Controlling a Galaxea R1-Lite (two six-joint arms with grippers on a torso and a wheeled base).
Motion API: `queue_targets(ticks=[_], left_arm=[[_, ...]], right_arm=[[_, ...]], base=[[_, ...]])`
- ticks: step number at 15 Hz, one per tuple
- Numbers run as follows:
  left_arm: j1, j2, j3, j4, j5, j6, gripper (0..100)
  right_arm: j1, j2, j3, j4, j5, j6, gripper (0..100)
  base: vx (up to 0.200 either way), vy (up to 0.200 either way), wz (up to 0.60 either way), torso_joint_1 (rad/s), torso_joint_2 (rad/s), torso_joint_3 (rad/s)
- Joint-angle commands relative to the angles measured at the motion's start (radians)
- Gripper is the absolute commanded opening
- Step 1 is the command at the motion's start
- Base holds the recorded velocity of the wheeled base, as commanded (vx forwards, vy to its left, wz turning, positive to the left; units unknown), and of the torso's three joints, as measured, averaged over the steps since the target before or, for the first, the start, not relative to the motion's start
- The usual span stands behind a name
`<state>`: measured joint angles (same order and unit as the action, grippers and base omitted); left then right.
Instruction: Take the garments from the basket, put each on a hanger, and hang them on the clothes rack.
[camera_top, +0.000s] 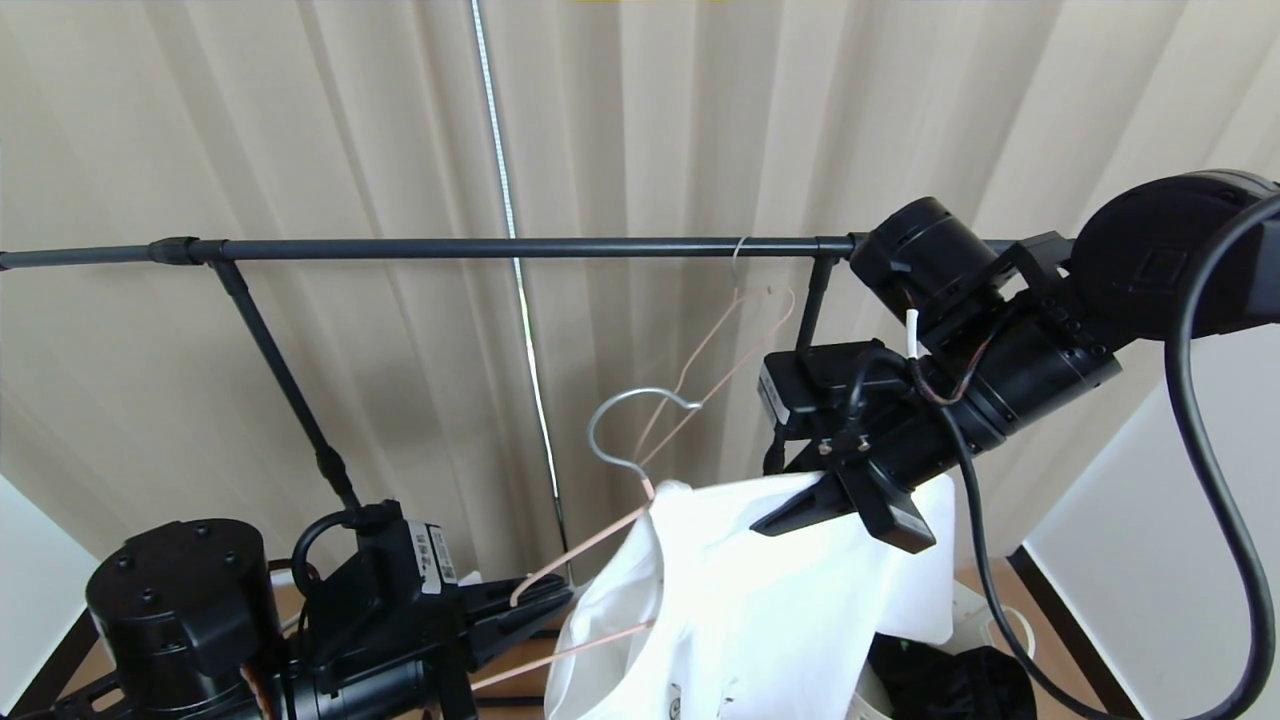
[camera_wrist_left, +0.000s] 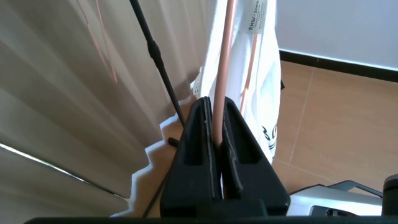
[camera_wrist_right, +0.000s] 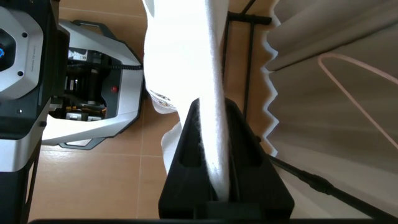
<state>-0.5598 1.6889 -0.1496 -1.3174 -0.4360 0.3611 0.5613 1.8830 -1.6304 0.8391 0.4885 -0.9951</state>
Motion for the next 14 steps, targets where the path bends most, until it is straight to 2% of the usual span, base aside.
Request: queue_targets(ticks=[1, 8, 9, 14], left_arm=[[0.000, 0.002, 0.002, 0.001, 0.000, 0.001, 0], [0.001, 0.003, -0.001, 0.001, 0.000, 0.004, 0], [0.001, 0.002, -0.001, 0.000, -0.001, 0.004, 100], [0.004, -0.002, 0.013, -0.020, 0.000, -0.004, 100]], right_arm=[[0.000, -0.004, 0.004, 0.000, 0.001, 0.000, 0], [0.000, -0.008, 0.014, 0.000, 0.007, 0.000, 0], [0.000, -0.010, 0.014, 0.000, 0.008, 0.000, 0], [-0.003, -0.056, 0.057, 0.000, 0.030, -0.002, 0]], base=[[0.000, 0.000, 0.00, 0.000, 0.00, 0.000], [0.000, 0.000, 0.00, 0.000, 0.00, 0.000], [0.000, 0.000, 0.00, 0.000, 0.00, 0.000], [0.000, 0.000, 0.00, 0.000, 0.00, 0.000]])
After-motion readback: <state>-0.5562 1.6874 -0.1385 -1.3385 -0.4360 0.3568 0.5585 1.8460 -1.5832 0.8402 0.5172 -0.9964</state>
